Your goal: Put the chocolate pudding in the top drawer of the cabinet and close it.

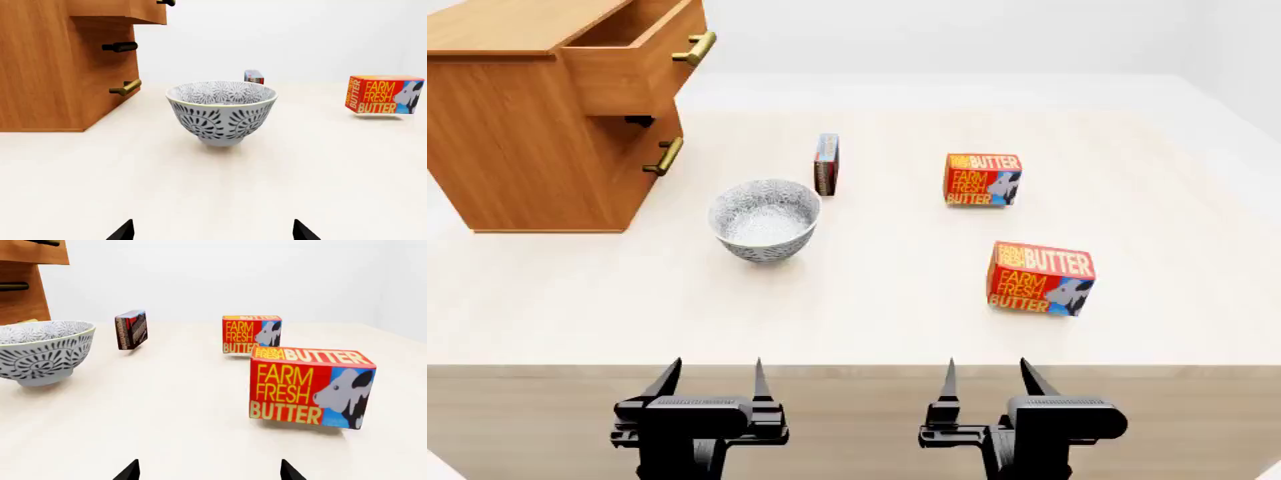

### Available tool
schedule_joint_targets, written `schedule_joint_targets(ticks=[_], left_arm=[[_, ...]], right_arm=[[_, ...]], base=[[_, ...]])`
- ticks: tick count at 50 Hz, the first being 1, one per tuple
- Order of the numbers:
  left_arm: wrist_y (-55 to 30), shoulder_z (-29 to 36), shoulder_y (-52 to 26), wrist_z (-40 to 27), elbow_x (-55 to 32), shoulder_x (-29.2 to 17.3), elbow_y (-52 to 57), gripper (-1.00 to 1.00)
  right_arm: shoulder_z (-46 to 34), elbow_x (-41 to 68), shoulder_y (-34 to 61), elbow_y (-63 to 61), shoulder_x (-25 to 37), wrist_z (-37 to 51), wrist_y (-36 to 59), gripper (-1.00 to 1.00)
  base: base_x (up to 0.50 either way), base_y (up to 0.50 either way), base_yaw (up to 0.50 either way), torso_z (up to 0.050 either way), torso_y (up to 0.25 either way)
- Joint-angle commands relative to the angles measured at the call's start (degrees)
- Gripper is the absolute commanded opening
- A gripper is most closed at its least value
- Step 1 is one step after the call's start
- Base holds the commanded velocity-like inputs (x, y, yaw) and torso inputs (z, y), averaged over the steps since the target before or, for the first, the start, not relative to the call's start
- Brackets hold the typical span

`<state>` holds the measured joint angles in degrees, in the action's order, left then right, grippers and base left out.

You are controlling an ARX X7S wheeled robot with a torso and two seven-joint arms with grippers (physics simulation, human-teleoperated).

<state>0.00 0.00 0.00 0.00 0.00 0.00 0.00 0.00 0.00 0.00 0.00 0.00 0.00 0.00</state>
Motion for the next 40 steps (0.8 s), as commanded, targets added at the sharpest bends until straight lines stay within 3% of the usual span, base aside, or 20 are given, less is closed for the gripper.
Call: schedule_joint_targets(ticks=[1,22,40], left_arm=[[0.34,1.14,0.13,-1.03,-0.67,-0.96,-0.07,1.0],[-0.59,4.45,0.99,-4.12,-3.71,-3.71,2.27,1.0],[-1.15,5.82,0.7,-5.13,-5.11,-5.37,3.34,1.0]], right_arm=[[-1.21,0.58,-0.03,0.04,0.9,1.3,-0.19,1.0],[-4.08,2.77,-1.8,-2.38,3.94,4.65,-0.8,1.0],[-5.06,4.06,-1.76,-4.28,5.28,6.4,0.29,1.0]], base=[[0.0,0.0,0.0,0.0,0.0],[0.0,0.0,0.0,0.001,0.0],[0.0,0.0,0.0,0.049,0.0]])
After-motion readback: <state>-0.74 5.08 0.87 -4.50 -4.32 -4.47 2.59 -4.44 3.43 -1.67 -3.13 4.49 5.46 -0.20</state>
